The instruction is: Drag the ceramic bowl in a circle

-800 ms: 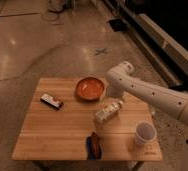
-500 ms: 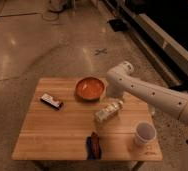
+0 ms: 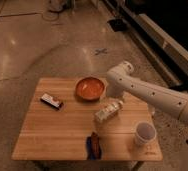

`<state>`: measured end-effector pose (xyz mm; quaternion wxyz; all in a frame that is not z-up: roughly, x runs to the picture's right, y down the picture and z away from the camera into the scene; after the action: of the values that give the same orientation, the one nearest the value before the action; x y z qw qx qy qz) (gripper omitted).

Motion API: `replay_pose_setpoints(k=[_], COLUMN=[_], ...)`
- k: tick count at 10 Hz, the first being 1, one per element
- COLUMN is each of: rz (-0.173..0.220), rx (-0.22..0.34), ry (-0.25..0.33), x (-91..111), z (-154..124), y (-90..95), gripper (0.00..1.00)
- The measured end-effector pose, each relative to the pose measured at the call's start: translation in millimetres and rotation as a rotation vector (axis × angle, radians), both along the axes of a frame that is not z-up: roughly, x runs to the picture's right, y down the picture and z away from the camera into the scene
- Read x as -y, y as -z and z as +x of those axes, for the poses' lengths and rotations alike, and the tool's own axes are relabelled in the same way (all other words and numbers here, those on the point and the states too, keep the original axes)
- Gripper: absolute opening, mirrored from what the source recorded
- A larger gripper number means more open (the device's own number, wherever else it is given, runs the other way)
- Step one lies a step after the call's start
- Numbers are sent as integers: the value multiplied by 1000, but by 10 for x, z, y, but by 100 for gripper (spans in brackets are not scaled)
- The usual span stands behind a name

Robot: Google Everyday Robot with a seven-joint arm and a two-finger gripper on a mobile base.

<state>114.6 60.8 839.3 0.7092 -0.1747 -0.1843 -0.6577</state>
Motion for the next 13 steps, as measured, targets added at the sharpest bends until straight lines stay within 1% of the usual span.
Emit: replay_pose_setpoints(k=[11, 12, 13], rz=[0, 1, 8], rx=[0, 0, 3], ry=[0, -1, 4], x=[-1, 4, 57], z=[1, 2, -11], y=[-1, -2, -51], gripper=[80, 80, 80])
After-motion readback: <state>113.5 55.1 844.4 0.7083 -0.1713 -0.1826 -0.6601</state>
